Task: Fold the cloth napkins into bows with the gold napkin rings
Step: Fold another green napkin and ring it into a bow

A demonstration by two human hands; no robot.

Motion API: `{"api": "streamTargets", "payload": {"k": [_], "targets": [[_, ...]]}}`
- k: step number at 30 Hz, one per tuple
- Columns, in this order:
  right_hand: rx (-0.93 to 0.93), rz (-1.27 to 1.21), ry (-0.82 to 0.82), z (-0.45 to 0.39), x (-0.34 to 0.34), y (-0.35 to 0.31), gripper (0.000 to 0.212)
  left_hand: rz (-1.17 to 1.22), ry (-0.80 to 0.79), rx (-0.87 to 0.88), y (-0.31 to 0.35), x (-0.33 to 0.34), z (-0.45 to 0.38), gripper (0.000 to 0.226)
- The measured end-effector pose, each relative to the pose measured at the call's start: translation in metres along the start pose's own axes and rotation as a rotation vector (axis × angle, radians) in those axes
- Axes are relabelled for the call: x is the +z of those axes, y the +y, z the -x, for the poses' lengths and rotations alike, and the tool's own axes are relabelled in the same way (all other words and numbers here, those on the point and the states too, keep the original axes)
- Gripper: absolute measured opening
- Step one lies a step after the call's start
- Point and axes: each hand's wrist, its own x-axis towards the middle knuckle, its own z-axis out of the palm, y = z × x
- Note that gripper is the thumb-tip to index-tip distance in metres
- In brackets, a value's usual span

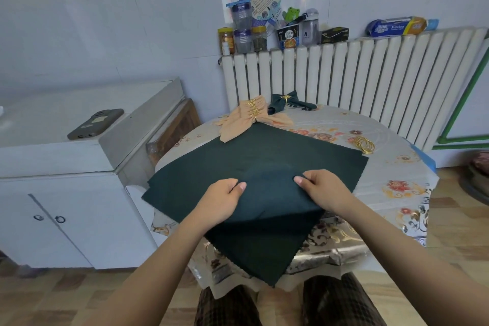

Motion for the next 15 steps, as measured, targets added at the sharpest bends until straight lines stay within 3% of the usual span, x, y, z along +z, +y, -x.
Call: {"api": "streamTargets", "payload": {"k": [8, 11, 15], "targets": [[0.053, -0.137, -0.178, -0.012, -0.033, -0.004, 0.045, -0.01, -0.114, -0.023, 0.005, -0.008, -0.009, 0.041], [0.067, -0.057, -0.189, -0.024, -0.034, 0.003, 0.06, -0.062, -0.041, -0.083, -0.002, -0.005, -0.026, 0.041], [0.136, 0.016, -0.278, -0.051, -0.029, 0.018, 0.058, -0.147, 0.083, -0.191, -0.024, -0.001, -0.064, 0.04]]}}
